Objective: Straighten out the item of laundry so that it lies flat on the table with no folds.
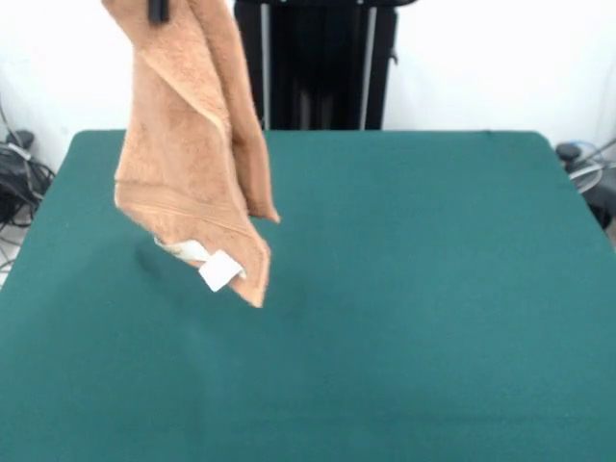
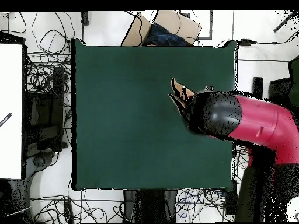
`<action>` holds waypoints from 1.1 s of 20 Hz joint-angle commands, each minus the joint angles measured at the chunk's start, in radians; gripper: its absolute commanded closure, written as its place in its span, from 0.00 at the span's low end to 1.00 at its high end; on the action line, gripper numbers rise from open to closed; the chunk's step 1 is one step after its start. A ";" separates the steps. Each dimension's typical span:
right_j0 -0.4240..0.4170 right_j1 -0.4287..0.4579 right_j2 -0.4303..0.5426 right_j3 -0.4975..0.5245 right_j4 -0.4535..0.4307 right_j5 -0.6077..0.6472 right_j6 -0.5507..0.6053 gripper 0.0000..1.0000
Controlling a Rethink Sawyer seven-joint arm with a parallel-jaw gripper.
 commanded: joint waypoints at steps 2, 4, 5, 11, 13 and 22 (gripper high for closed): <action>0.111 0.035 -0.048 0.176 -0.088 -0.136 0.182 1.00; 0.144 0.051 -0.078 0.181 -0.101 -0.187 0.227 1.00; 0.155 0.063 -0.088 0.181 -0.099 -0.206 0.242 1.00; 0.207 0.143 -0.127 0.191 -0.062 -0.341 0.301 1.00; 0.224 0.165 -0.137 0.189 -0.042 -0.363 0.308 1.00; 0.300 0.200 -0.184 0.215 0.055 -0.391 0.340 1.00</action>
